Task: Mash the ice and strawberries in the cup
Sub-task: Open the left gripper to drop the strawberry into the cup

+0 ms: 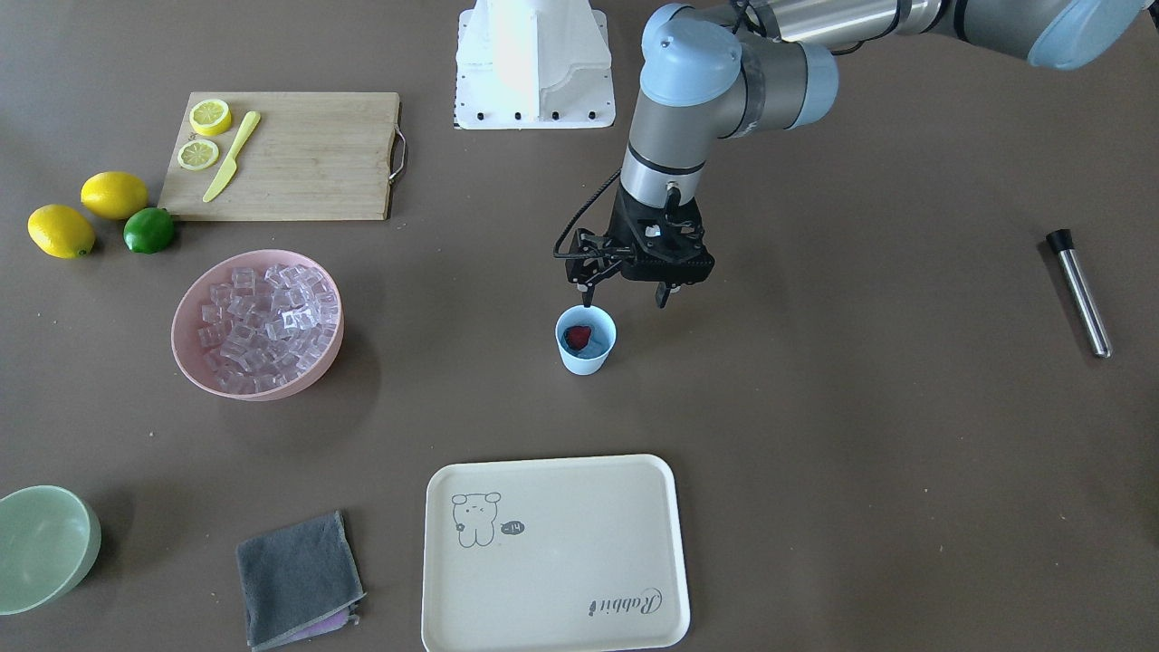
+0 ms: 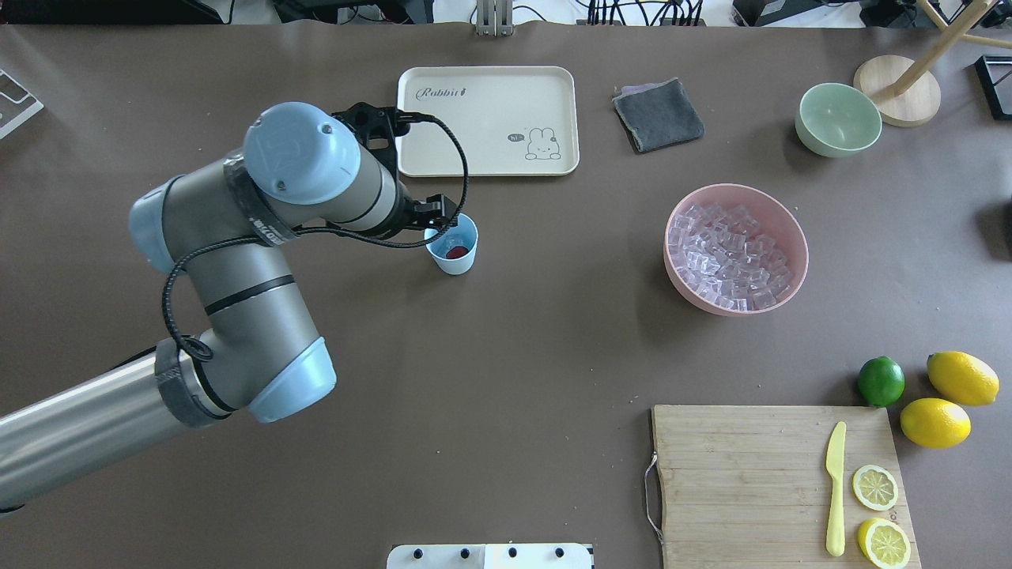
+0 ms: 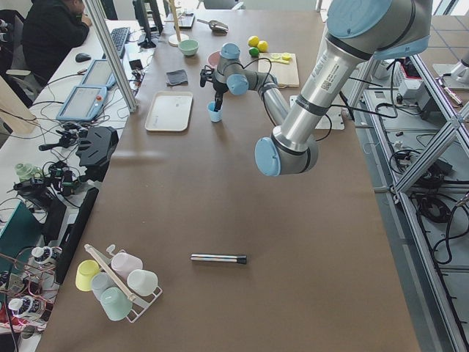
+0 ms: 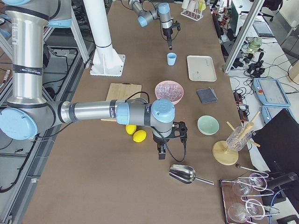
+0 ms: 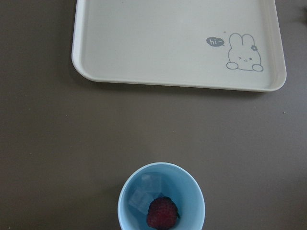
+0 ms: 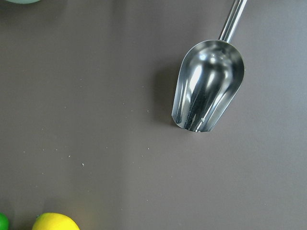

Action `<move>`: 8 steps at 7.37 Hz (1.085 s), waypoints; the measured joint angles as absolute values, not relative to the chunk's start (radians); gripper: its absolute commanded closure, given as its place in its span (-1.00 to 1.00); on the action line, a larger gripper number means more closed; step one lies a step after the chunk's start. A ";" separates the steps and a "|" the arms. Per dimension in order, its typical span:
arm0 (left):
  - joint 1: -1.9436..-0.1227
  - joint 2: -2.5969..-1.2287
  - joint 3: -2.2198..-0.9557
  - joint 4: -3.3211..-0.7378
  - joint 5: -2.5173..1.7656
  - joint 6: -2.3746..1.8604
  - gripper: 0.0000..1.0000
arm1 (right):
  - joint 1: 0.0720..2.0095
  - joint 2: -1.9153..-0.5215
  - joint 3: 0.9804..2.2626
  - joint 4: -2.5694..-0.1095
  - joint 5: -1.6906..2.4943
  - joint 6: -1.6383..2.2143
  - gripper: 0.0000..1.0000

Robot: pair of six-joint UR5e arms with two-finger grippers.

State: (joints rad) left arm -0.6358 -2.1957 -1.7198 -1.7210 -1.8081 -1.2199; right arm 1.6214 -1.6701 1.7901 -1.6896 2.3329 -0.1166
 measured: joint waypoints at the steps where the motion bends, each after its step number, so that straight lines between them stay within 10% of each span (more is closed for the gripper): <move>1: -0.690 -2.097 -1.768 -1.724 -1.868 -1.179 -0.93 | 1.621 -1.670 1.790 -1.689 2.332 -0.117 -0.99; 4: -0.913 -1.766 -1.817 -1.833 -1.983 -0.851 -0.93 | 1.620 -1.669 1.797 -1.689 2.331 -0.117 -0.99; 8: -1.171 -1.464 -1.569 -2.239 -2.132 -0.489 -0.93 | 1.620 -1.669 1.807 -1.690 2.328 -0.117 -0.99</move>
State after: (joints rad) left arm -1.1712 -1.4637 -1.5695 -2.2389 -2.1320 -0.4895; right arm 1.6199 -1.6695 1.8066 -1.6904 2.3285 -0.1166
